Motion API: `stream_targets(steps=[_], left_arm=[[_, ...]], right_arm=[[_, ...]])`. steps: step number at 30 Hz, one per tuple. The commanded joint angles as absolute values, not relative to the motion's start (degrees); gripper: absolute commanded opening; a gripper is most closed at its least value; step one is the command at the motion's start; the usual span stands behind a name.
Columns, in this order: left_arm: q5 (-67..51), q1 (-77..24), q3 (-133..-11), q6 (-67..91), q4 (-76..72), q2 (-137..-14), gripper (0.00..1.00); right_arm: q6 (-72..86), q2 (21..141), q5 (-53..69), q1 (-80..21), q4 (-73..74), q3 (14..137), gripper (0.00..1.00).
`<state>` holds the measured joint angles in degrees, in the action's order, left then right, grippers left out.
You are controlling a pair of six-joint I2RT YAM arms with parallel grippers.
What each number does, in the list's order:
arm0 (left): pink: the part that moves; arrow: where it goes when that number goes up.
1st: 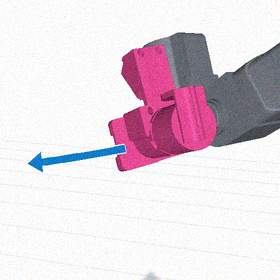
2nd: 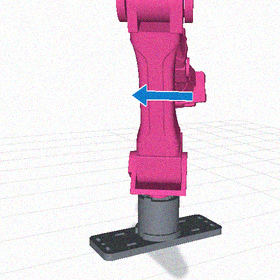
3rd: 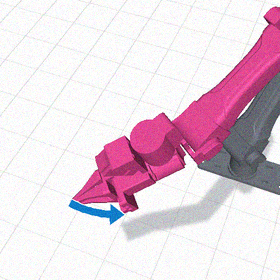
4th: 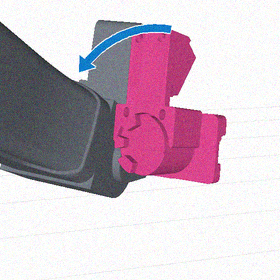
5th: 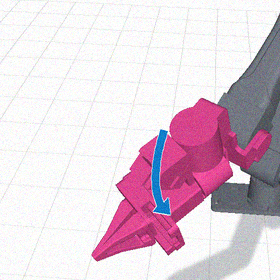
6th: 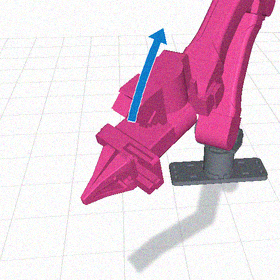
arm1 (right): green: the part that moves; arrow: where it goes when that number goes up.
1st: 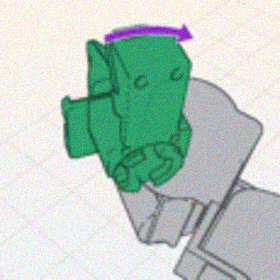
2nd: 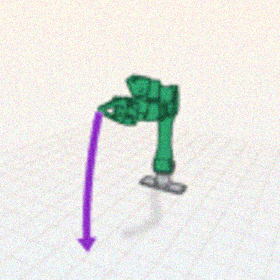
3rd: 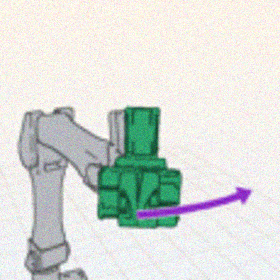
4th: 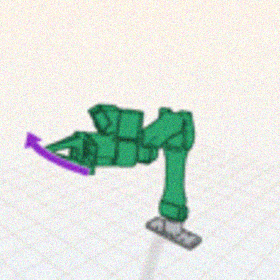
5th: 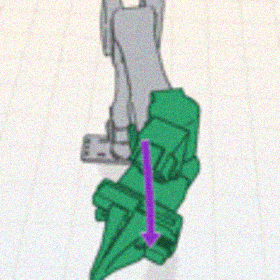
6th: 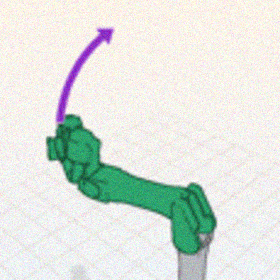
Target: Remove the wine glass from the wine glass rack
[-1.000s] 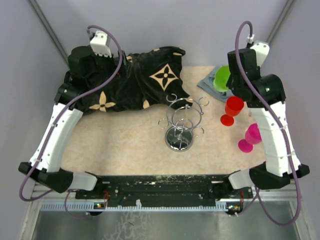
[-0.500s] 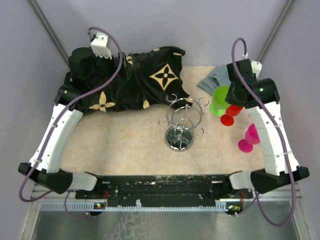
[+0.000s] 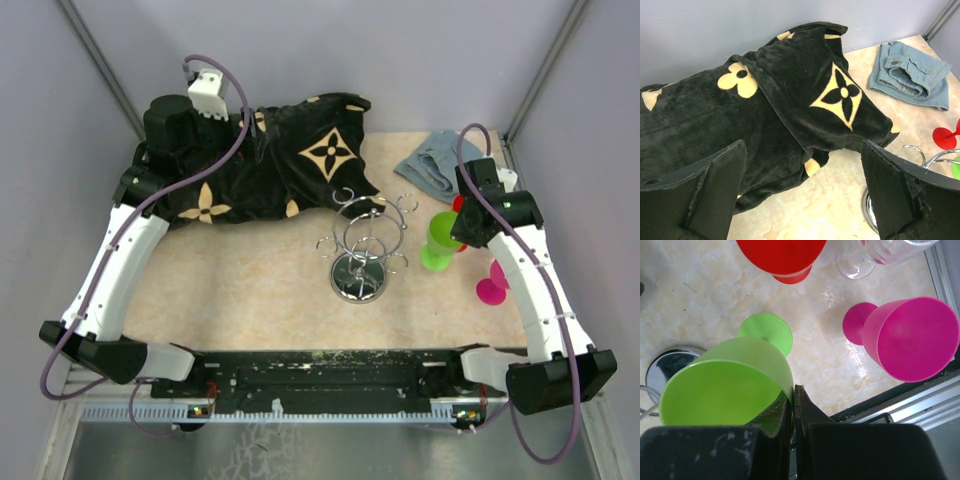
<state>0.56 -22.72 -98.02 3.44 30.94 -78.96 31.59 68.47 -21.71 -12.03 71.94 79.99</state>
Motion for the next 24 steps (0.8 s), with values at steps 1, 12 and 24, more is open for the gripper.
stream_targets(steps=[1,12,24], left_arm=[[-0.1,-22.4,-99.9,4.0,31.9,-79.2,0.99],[-0.1,-22.2,-101.0,3.6,33.2,-79.6,0.99],[-0.6,-22.1,-101.2,3.6,33.7,-79.9,0.99]], right_arm=[[31.3,65.8,-20.3,-9.5,64.9,76.6,0.0],[28.9,65.8,-19.4,-4.7,59.0,67.8,0.0],[28.6,66.3,-19.2,-4.1,58.1,64.1,0.0]])
